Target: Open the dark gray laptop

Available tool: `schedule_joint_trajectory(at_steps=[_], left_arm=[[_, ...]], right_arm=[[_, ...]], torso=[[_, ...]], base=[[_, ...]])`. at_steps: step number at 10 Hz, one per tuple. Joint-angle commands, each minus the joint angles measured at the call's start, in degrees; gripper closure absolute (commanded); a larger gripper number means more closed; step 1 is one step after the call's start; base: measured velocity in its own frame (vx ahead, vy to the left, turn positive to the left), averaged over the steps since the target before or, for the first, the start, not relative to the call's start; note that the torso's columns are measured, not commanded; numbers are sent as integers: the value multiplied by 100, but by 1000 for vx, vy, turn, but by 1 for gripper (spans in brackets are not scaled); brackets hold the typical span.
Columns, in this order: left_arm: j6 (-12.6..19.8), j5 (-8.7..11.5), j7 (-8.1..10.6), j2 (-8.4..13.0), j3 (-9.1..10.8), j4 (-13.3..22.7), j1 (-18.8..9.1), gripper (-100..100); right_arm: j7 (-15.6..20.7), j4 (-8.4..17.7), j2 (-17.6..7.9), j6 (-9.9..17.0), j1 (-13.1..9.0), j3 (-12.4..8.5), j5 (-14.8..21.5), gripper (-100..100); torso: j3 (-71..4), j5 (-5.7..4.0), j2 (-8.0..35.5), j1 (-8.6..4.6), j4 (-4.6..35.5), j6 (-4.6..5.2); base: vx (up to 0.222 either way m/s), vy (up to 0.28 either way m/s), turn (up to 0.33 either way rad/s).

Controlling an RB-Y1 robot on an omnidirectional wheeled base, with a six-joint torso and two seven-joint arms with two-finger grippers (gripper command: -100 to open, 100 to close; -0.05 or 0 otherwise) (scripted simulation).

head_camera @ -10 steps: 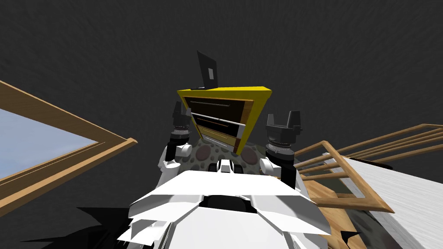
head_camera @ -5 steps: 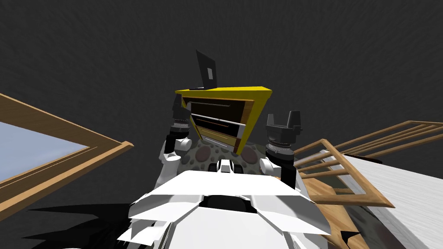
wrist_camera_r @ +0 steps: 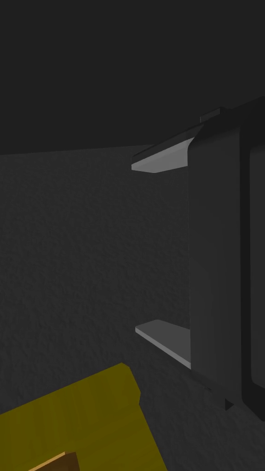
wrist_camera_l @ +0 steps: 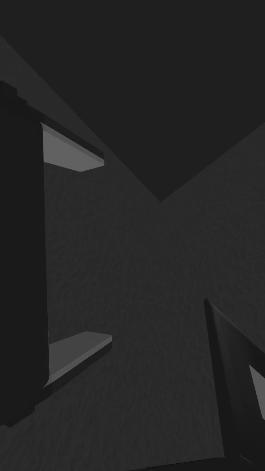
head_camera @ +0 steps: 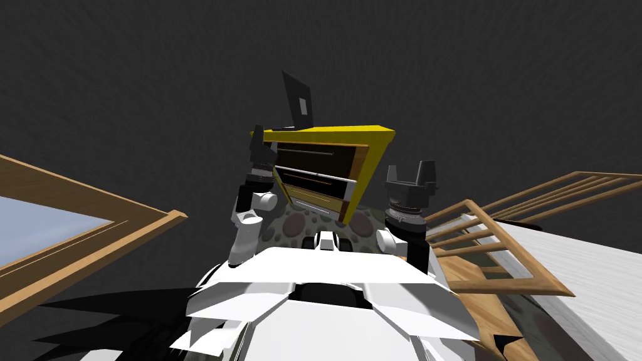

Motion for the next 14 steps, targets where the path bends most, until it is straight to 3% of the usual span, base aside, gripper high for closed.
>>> schedule_joint_trajectory(at_steps=[1, 6, 7, 8, 9, 11, 12, 14], left_arm=[[371, 190, -91, 90, 41, 82, -393, -100], [1208, 696, -240, 472, 131, 372, -1260, -100], [1290, 696, -240, 472, 131, 372, -1297, -100], [1509, 815, -263, 596, 142, 460, -1503, -100], [1514, 815, -263, 596, 142, 460, -1503, -100], [1896, 1041, -295, 873, 152, 652, -1888, -100], [1948, 1041, -295, 873, 152, 652, -1888, -100], [2323, 1251, -310, 1172, 148, 856, -2237, -100]], right_arm=[[0, 0, 0, 0, 0, 0, 0, 0], [0, 0, 0, 0, 1, 0, 0, 0], [0, 0, 0, 0, 1, 0, 0, 0], [0, 0, 0, 0, 1, 0, 0, 0], [0, 0, 0, 0, 1, 0, 0, 0], [0, 0, 0, 0, 1, 0, 0, 0], [0, 0, 0, 0, 1, 0, 0, 0], [0, 0, 0, 0, 1, 0, 0, 0]], torso=[[-2, 2, -4, 7, -1, 0], [-2, 0, -3, 0, -1, 0], [-3, 1, -4, 4, -1, -1], [1, 2, 2, 2, 0, -2], [1, 0, 1, 1, 1, 0], [-1, 0, -2, 2, 0, 0], [-5, 2, -8, 7, -2, -1], [-1, 0, -1, -1, -1, 0]], base=[[30, 40, -38], [43, 45, -65], [41, 40, -36], [43, 36, -58], [40, 29, -30], [57, 42, -68], [59, 33, -28], [56, 38, -49]])
